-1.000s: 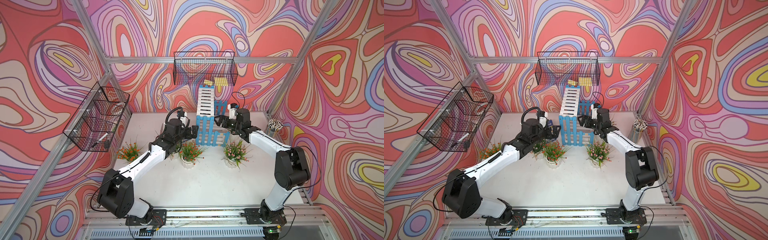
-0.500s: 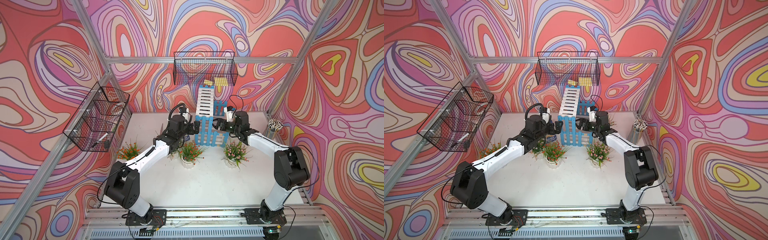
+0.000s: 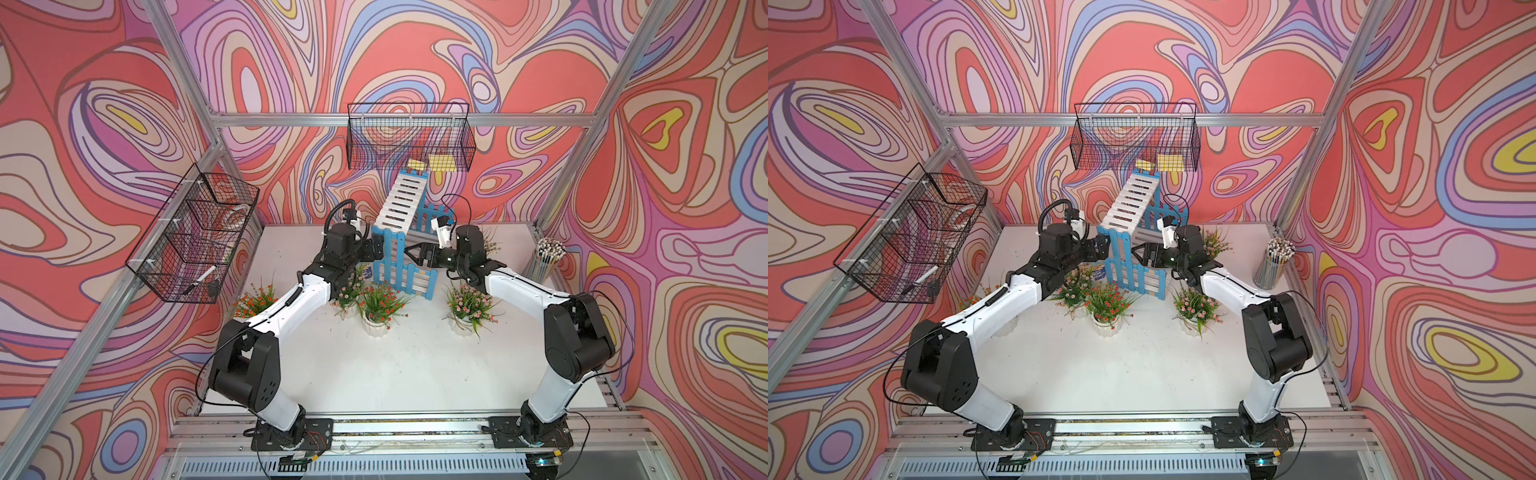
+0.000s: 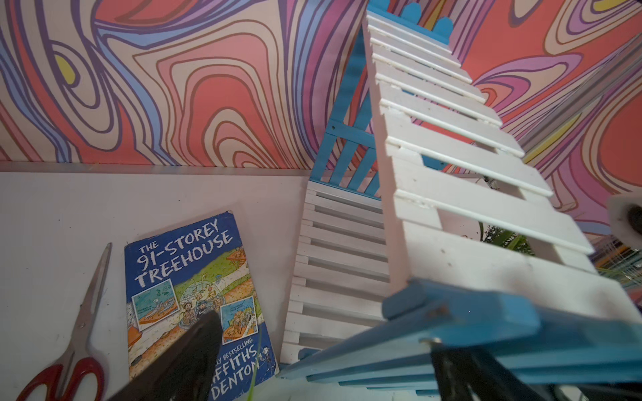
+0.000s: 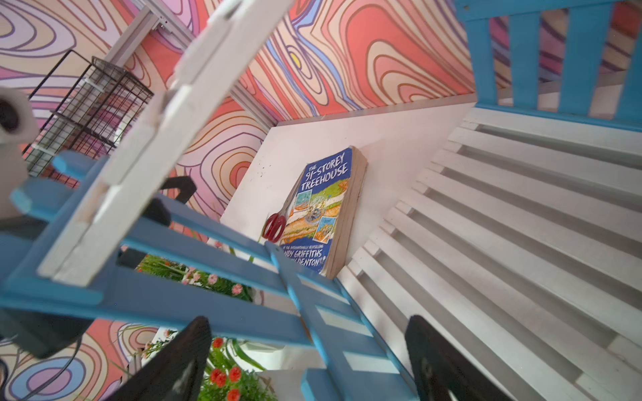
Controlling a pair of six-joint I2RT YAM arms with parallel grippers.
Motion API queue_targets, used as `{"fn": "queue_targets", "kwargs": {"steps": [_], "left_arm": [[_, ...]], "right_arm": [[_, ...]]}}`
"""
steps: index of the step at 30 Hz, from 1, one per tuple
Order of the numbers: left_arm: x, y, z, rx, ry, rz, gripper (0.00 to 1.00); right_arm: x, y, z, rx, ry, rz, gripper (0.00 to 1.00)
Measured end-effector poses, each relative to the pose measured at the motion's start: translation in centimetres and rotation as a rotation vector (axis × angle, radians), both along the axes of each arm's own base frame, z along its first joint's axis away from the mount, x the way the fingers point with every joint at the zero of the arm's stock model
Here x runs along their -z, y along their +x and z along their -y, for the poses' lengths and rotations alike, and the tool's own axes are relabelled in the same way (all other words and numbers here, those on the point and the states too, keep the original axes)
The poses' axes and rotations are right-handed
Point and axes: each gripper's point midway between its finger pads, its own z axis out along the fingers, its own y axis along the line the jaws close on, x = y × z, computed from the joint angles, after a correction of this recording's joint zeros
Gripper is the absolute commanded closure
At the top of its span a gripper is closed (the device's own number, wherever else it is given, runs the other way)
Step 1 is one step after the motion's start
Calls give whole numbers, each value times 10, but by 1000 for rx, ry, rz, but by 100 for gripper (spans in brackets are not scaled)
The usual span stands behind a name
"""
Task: Place the baby's breath potted plants on the rack by color
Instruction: Adjust the rack at the center of the board.
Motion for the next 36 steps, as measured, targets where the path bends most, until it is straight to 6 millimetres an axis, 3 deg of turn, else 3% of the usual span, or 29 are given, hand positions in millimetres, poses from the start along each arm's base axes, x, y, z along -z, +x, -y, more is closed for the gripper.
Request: {"fn": "queue_targets", "kwargs": {"steps": [7,10,14,20,29,36], "left_arm": [[0,7,-18,-25,-10,-2,6],[0,10,-27,-42,-12,-3,6],[0,12,-36,-56,-17,-3,6],[2,12,-38,-46,-27,-8,6],[4,11,-36,-33,-45,-19,7],[4,10,-35,-28,-56,-23,6]], "right_arm": [[-17,-30,-60,-109,10,46,9],[-13,-34,-75,-122,-3,51,9],[-4,-39,-81,-120,-35,52,9],[1,-41,-66,-83,-154,110,9],[-27,-47,-30,-9,-318,248,8],[-3,-42,-6,14,-427,217,6]]}}
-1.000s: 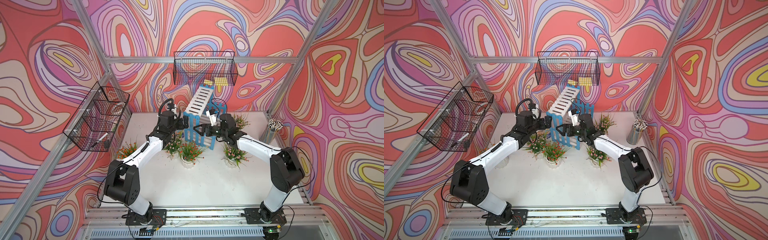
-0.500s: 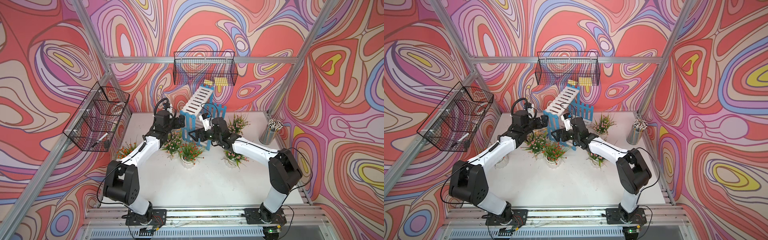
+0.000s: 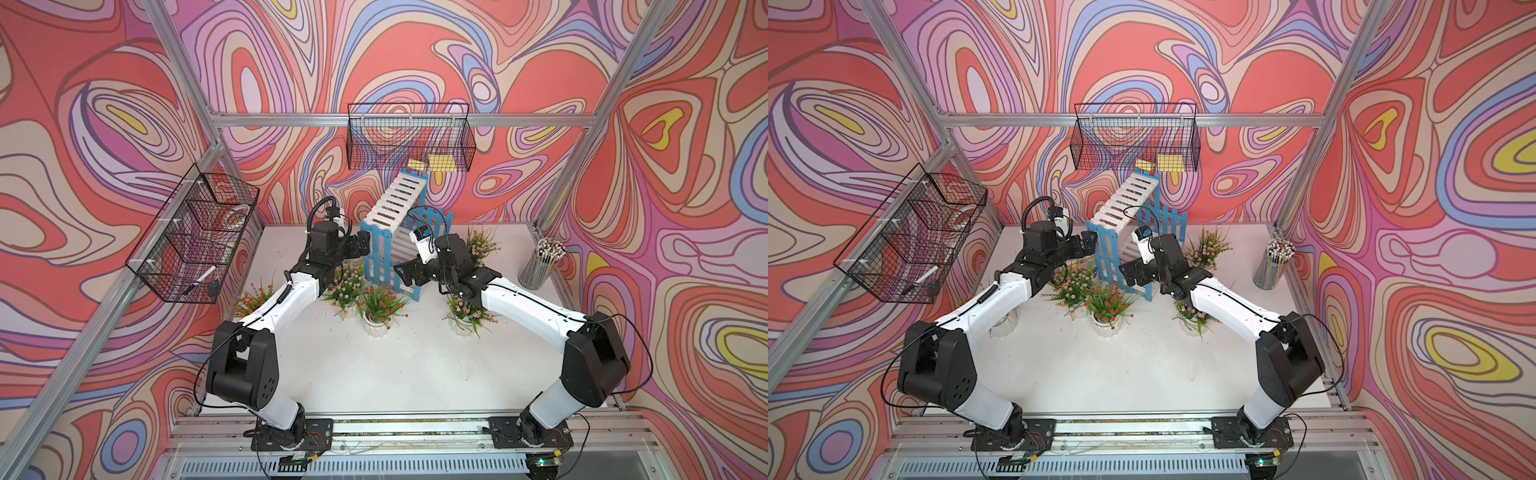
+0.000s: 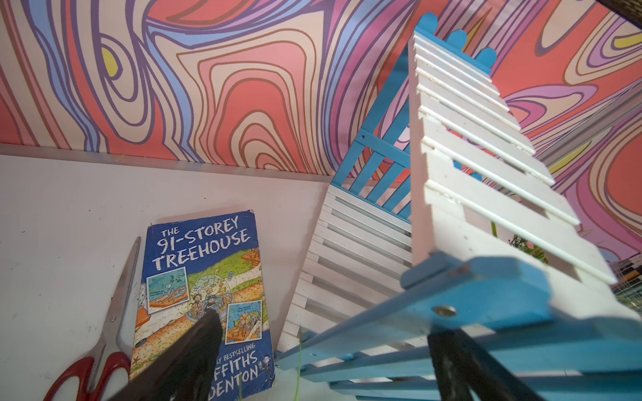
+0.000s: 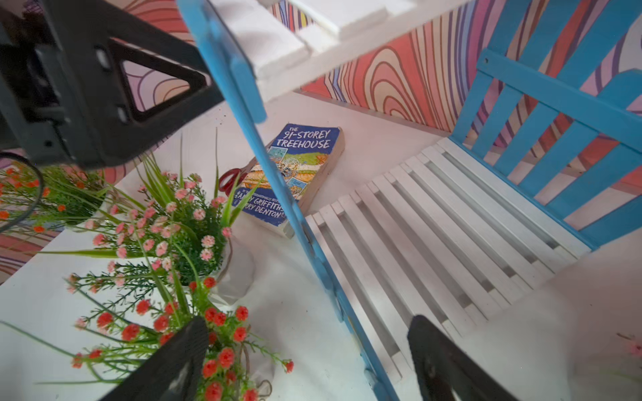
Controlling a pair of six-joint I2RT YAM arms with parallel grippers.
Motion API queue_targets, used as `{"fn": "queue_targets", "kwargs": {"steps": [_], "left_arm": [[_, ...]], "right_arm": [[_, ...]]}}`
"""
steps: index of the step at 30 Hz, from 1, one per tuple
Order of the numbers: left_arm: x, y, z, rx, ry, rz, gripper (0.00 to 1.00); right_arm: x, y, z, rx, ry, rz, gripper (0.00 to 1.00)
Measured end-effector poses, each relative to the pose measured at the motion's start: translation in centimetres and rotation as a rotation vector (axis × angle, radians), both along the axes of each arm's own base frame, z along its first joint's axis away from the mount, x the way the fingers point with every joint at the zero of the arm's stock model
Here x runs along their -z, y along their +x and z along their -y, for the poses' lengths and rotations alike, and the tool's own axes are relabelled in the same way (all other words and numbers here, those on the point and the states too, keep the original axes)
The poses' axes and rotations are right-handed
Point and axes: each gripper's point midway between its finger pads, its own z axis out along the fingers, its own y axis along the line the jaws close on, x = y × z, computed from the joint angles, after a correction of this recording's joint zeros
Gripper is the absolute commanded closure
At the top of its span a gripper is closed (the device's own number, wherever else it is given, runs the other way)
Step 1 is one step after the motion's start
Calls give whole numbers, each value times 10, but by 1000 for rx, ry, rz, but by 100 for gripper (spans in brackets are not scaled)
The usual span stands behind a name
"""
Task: Place the baby's breath potted plants on the rack by color
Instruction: Adjust the rack at the center of the board.
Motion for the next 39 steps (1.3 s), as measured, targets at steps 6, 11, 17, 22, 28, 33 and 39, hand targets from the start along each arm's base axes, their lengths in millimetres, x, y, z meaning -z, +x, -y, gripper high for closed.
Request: {"fn": "queue_targets", "kwargs": {"steps": [6,11,17,22,28,33,39], "left_arm": [[0,-1,1,8,-11,-3,7],[0,0,1,9,-15,-5,7],[0,0,1,9,-15,-4,7],[-1,0,1,8,-19,-3,7],[-2,0,1,6,-30,0,7],[-2,1,-1,0,-30,0,7],[1,3,-1,-2,-29,-2,7]], "right_arm": [[28,13,14,17,-40,-33,7],[59,14,5,-24,-48,-67,8],[74,11,3,-40,-35,-74,17],[68,13,-4,-40,4,-30,27],[66,7,-16,-52,6,-2,34],[68,1,-24,-60,2,10,35],[78,-11,-31,-80,-4,1,35]]}}
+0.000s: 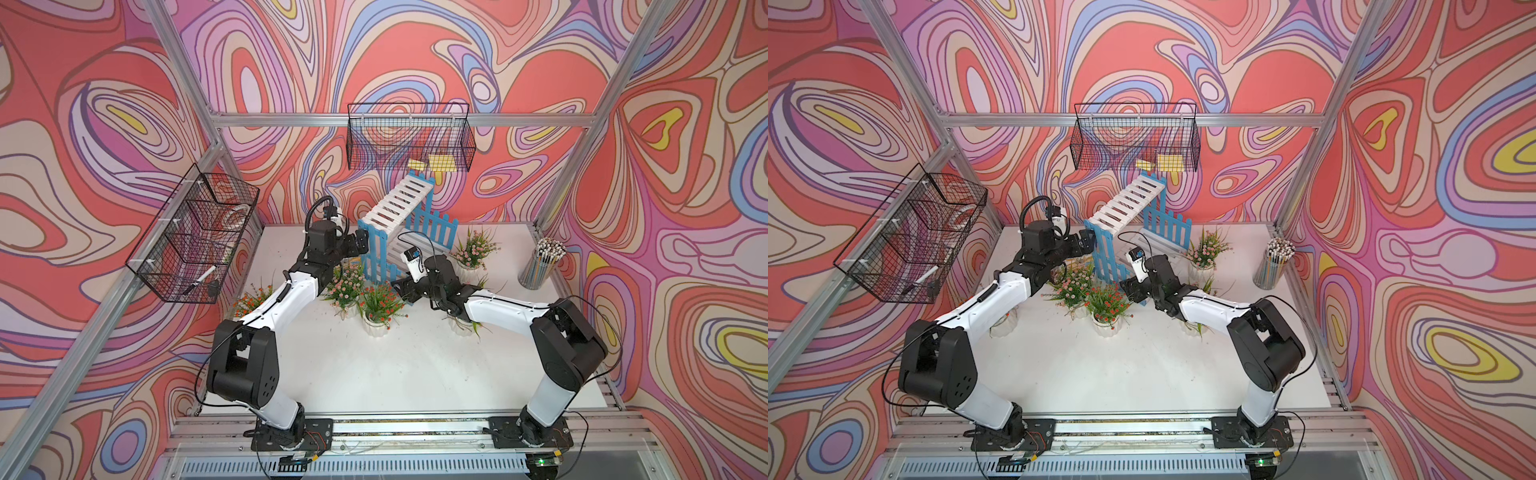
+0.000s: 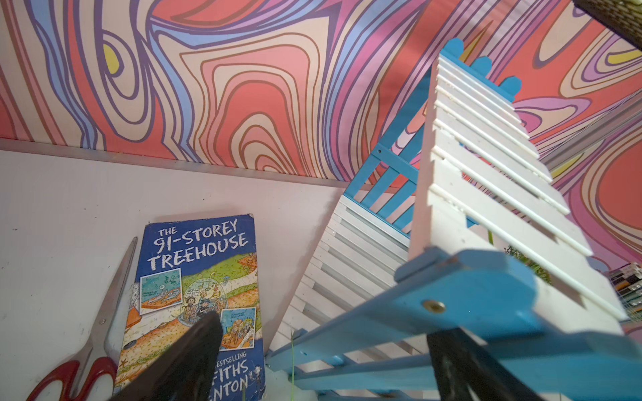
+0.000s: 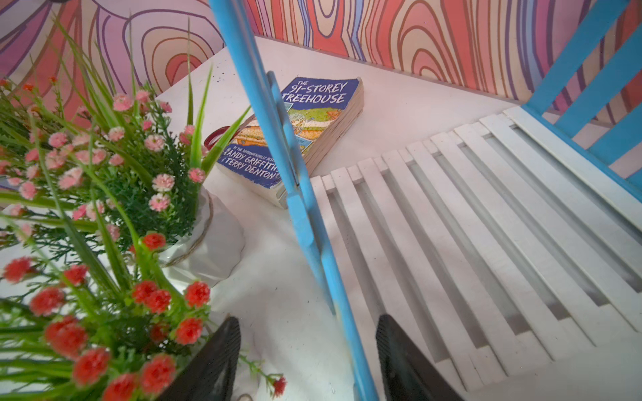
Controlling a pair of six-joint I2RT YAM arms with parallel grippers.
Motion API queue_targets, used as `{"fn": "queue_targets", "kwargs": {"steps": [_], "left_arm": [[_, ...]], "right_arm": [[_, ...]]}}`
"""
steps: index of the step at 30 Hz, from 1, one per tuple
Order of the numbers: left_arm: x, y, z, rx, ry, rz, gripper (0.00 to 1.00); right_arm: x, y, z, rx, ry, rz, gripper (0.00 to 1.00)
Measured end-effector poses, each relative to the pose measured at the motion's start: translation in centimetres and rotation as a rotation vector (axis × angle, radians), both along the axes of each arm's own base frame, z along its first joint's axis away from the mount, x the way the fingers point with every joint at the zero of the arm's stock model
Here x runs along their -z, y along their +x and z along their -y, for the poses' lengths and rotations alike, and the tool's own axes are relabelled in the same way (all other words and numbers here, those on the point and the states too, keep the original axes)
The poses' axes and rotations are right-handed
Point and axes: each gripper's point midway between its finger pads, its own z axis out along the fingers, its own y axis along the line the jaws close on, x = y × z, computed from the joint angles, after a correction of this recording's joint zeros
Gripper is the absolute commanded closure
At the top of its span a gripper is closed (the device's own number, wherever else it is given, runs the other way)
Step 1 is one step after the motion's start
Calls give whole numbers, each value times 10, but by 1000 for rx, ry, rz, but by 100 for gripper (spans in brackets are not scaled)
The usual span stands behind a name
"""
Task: Place the baby's breath potted plants on the rack by color
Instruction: Adjust the rack at the center of the board.
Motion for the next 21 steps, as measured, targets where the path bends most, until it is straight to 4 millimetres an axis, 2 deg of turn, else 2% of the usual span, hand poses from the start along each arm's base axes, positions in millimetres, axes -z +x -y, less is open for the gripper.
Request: {"fn": "queue_targets", "kwargs": {"steps": [9,21], "left_arm": [[9,5,0,-5,8,-15,7],[8,9,-2,0,32,-4,6]], "right_arm": [[4,-25,-18,-32,-8,-21,35],[0,-36,-34,-1,-19,-35,35]]}}
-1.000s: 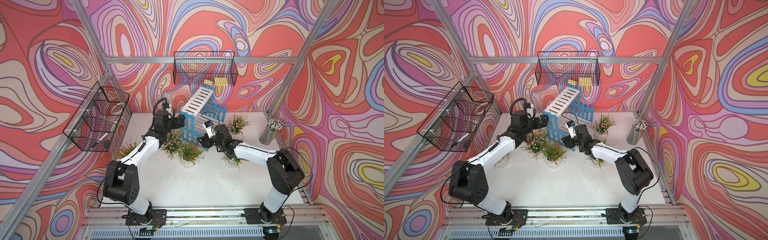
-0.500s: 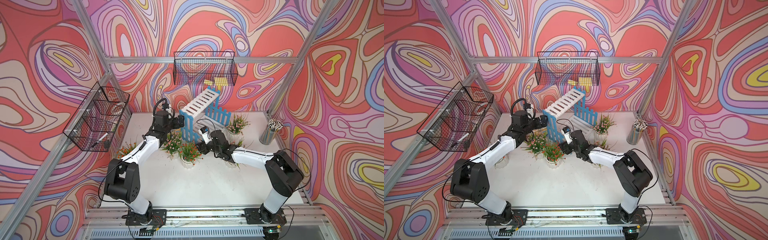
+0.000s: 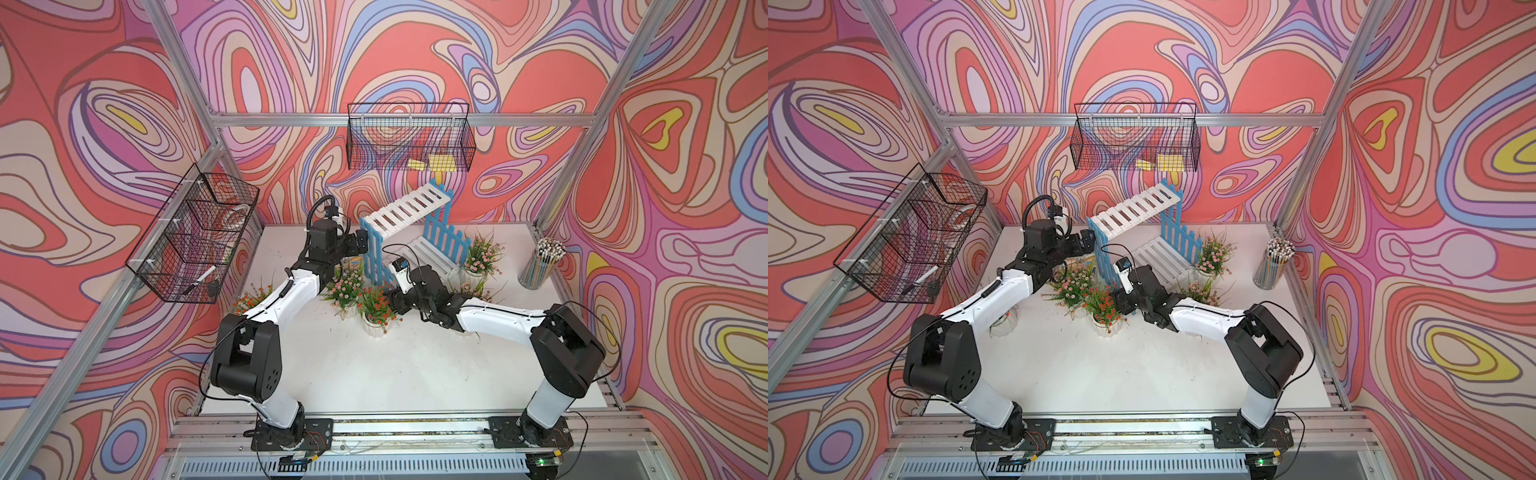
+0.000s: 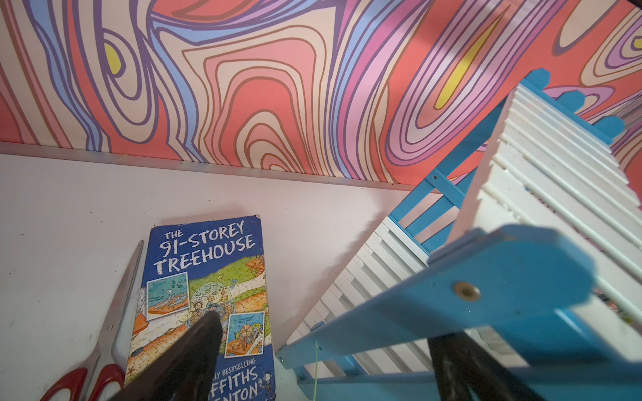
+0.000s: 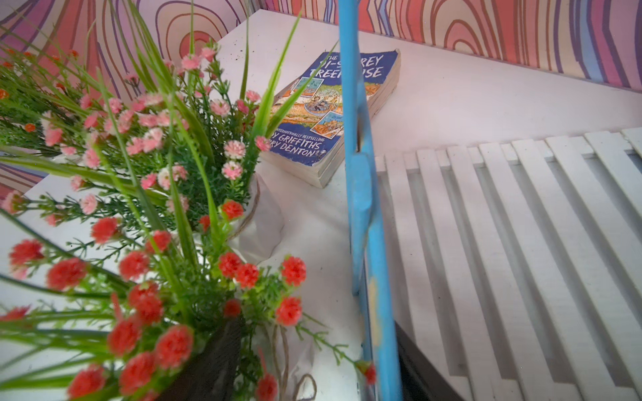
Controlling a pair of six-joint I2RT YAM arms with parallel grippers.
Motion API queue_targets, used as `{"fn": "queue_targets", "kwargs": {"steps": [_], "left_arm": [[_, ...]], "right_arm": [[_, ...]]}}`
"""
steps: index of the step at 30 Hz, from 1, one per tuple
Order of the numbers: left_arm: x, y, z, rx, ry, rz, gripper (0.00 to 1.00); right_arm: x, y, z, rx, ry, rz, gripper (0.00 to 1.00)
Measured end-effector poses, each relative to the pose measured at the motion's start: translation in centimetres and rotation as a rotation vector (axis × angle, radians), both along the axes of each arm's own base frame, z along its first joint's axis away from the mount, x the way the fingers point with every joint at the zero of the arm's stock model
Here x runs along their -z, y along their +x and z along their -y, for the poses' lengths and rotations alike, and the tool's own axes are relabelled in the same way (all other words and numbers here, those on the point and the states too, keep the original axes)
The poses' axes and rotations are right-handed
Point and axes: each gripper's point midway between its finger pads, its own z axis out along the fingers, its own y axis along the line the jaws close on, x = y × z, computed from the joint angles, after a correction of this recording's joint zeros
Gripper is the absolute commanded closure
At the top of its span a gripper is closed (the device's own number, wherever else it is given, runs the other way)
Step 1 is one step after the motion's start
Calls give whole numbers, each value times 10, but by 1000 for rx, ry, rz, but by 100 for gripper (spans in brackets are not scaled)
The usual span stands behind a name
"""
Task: Place the baby's breath potted plants on the rack by color
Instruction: Adjust the rack at the center of the board.
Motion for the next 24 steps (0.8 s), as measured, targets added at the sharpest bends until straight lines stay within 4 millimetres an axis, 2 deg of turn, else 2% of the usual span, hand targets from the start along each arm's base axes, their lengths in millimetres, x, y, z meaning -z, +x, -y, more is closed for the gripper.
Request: {"fn": "queue_targets", "kwargs": {"steps": [15,20,24], "left_arm": [[-1,2,-5,2,26,11,6],[-1,3,-5,6,30,15,6],[-1,2,-2,16,13,11,6]], "right_arm": [[2,-4,-16,29,-11,-7,34],[1,-5,-20,38,-17,1,23],[-7,-11,-11,54,-52,17,17]]}}
